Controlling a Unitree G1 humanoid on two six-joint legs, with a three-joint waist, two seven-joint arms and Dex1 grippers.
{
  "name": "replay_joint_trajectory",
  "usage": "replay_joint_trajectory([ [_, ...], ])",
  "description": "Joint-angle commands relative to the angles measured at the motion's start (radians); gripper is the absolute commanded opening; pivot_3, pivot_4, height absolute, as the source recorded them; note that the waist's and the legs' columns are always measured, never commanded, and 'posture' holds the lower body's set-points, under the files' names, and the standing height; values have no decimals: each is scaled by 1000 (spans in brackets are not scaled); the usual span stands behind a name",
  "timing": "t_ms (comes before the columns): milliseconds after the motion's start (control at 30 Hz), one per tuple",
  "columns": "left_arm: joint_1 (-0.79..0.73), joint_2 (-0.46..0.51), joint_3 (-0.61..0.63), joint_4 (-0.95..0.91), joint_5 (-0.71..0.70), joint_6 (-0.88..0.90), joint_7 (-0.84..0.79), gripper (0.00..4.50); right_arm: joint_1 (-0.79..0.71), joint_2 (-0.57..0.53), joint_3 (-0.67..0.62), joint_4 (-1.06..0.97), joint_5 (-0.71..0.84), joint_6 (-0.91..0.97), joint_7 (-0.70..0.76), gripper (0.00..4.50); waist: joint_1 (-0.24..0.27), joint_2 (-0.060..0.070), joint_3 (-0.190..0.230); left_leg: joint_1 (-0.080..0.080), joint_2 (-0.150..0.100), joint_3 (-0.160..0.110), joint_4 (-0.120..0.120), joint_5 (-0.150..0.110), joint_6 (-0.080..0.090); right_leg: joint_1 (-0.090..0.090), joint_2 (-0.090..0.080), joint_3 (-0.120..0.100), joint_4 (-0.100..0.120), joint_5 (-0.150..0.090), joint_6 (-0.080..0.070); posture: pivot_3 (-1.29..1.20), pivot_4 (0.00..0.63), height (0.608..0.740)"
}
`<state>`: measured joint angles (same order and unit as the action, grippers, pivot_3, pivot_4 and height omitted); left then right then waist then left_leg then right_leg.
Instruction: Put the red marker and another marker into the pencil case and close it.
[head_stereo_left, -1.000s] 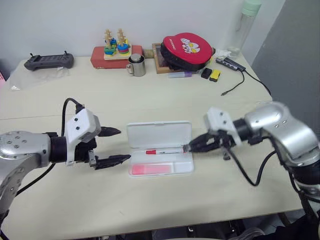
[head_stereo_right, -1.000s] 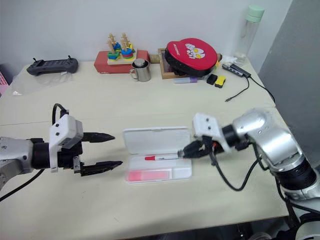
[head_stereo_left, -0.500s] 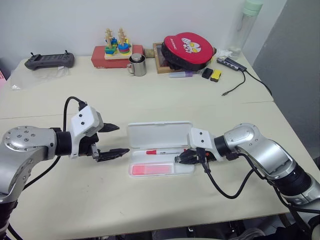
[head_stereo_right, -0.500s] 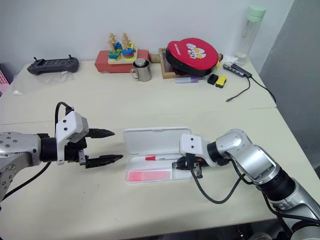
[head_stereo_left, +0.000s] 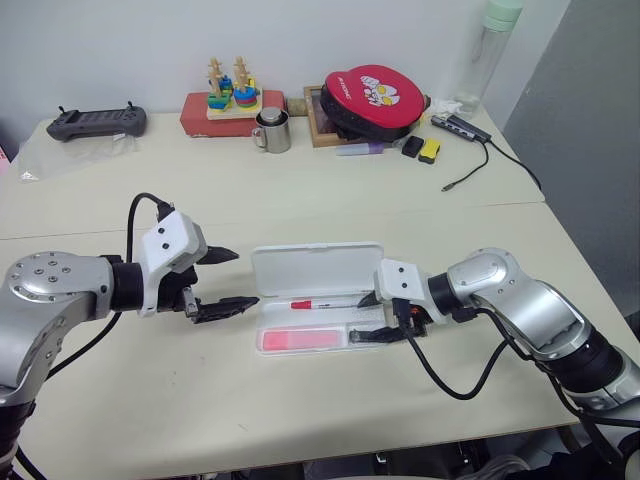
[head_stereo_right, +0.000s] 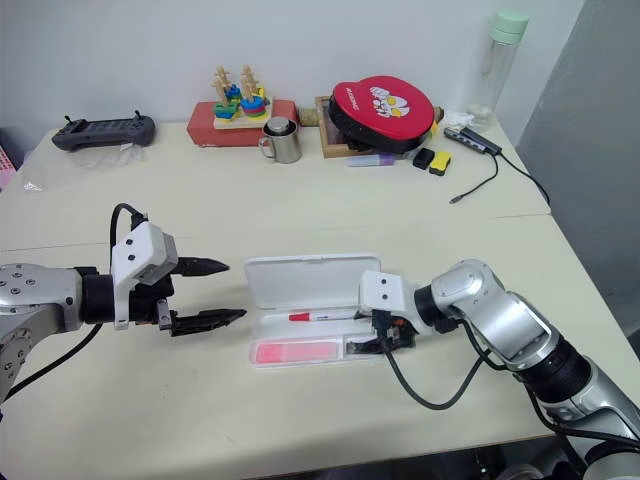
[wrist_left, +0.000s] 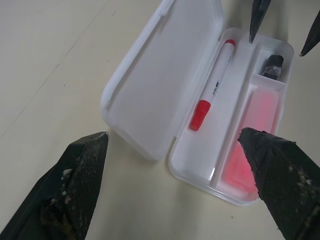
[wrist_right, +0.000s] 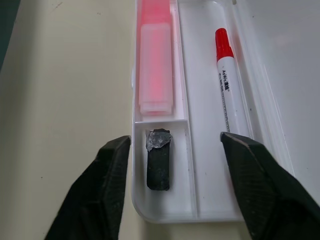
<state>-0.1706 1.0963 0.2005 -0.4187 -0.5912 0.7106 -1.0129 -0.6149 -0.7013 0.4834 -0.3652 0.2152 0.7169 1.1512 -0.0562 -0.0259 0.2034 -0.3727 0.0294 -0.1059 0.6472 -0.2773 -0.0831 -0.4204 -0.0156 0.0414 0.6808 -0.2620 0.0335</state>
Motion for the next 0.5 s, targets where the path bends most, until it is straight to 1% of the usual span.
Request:
replay_joint_trajectory([
  [33,-9,-4,25,-14,-4,-2,5,4500,-24,-14,-52,-23,21,7,4,4000,0,0,0,0,0,0,0,0,0,0,0,0,0,0,0,0,150,740],
  [100,-11,-7,23,-15,-4,-1,8,4500,-28,-20,-63,-27,25,7,8,4405,0,0,0,0,0,0,0,0,0,0,0,0,0,0,0,0,150,740],
  [133,-9,-7,26,-17,-7,1,7,4500,-34,-28,-75,-32,33,11,16,4461,0,0,0,0,0,0,0,0,0,0,0,0,0,0,0,0,150,740],
  [300,0,-8,52,-18,-22,13,7,4500,-55,-65,-115,-45,64,22,36,4461,0,0,0,0,0,0,0,0,0,0,0,0,0,0,0,0,150,740],
  [400,17,0,106,-15,-40,30,4,4500,-82,-122,-157,-17,75,-1,79,4461,0,0,0,0,0,0,0,0,0,0,0,0,0,0,0,0,150,740],
  [500,34,-3,187,-26,-82,67,11,4500,-89,-183,-169,66,47,-89,129,3918,0,0,0,0,0,0,0,0,0,0,0,0,0,0,0,0,150,740],
])
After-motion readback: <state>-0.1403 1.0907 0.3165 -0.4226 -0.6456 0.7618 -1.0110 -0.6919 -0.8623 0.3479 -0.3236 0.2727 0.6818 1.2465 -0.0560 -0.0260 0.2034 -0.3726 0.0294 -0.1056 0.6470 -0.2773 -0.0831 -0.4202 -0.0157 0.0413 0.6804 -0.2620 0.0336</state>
